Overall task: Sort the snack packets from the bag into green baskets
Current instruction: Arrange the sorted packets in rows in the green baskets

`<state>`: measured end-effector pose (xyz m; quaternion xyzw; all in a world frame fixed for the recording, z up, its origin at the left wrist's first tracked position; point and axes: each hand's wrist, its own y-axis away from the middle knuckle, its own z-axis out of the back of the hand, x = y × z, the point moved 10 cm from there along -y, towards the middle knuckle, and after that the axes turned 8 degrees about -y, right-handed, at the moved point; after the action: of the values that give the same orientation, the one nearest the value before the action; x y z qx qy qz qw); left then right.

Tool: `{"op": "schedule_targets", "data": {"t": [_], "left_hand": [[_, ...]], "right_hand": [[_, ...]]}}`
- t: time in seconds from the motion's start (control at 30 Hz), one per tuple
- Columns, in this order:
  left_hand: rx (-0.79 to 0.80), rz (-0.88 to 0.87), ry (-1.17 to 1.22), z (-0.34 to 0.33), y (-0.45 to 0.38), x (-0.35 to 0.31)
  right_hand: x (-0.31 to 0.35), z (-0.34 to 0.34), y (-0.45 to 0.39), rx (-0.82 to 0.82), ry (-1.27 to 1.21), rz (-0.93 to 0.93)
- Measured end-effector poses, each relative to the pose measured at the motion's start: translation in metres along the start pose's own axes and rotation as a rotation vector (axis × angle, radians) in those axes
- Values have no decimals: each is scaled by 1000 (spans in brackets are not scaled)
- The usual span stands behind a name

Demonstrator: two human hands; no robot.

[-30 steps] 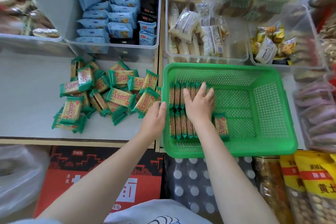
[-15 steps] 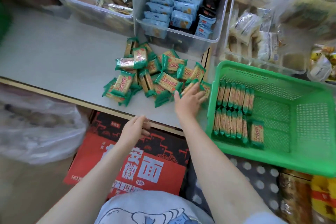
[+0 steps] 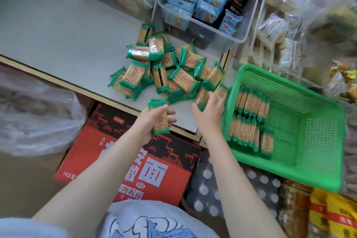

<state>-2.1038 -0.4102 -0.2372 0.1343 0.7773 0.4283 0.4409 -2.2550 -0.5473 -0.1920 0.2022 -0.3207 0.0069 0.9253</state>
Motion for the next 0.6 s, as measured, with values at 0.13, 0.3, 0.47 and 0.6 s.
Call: {"op": "schedule_targets", "data": {"t": [0.13,0.3,0.47,0.6], "left_hand": [[-44,69,-15,21,-3,13],[-88,130,26,31,-2,19],[-84,161,33,28,4,25],[-62,186,-11,20,9,27]], "right_hand": [[-26,-17,-35,18,79,-225],[-34,-20,-46,-74,18,-275],[-42,-6,-18,-233,-102,-179],[-39,-2,4,-240,-154,-144]]}}
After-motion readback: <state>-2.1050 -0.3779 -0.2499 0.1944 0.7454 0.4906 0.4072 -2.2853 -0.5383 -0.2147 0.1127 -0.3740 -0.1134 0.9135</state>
